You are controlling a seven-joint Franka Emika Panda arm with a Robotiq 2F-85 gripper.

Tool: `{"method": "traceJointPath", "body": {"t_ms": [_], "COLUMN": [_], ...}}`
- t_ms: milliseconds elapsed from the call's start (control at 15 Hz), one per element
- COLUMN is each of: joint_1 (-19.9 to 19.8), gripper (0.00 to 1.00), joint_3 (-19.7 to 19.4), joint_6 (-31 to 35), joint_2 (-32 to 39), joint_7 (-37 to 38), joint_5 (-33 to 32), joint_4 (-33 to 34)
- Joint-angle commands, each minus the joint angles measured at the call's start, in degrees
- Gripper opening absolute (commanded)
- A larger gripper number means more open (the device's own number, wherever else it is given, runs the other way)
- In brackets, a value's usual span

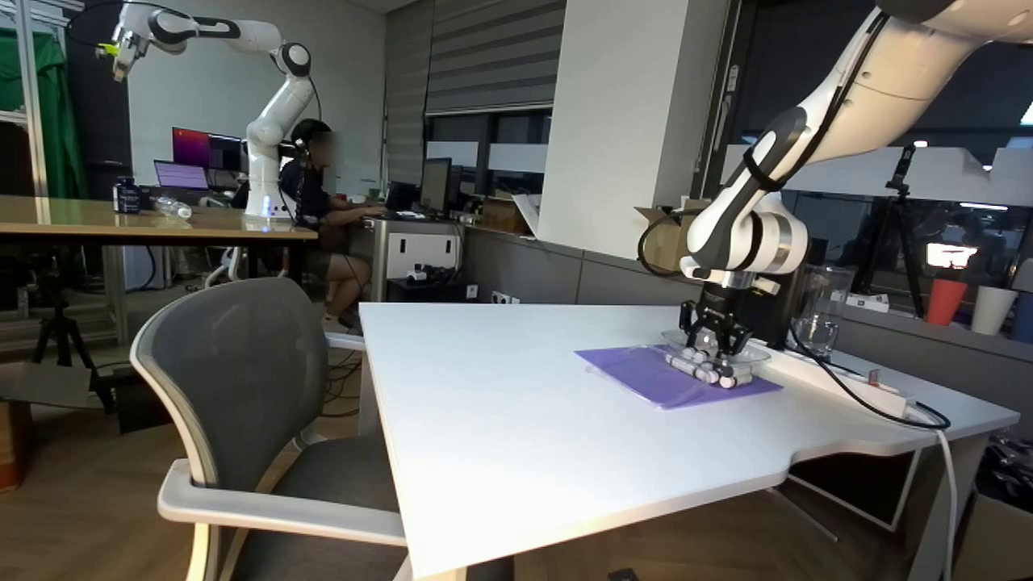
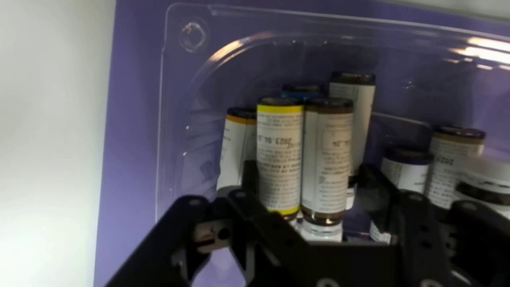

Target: Remove two bottles from the clear box and put them on the table

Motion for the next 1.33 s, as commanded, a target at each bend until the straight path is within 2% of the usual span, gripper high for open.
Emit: {"method": "traceJointPath", "body": {"t_ms": [0, 67, 267, 400, 467, 533, 867, 1067, 1267], "joint_1": [0.29, 0.35, 0.67, 1.09, 1.41, 1.56, 2.10, 2.47, 5.13], "gripper": [0.35, 0.29, 0.24, 0.13, 0.04, 0.01, 0.00, 0.00, 0.00], "joint_3": [-0.35, -0.44, -0.79, -1.20, -1.63, -1.86, -2.48, -2.47, -4.07], "joint_6": [-2.74, -3.31, -4.19, -4.86, -5.14, -5.84, -13.39, -21.58, -27.09], "joint_2": [1.55, 1.60, 1.19, 0.71, 0.64, 0.52, 0.16, -0.06, -0.65], "joint_7": [-0.29, -0.26, 0.10, 0.32, 0.68, 0.79, 0.73, 0.01, 0.62], "joint_5": [0.56, 0.61, 0.57, 0.34, 0.24, 0.28, 0.74, 1.04, -0.86], "joint_4": [3.06, 3.34, 3.99, 4.27, 4.55, 4.84, 7.89, 10.81, 12.64]}}
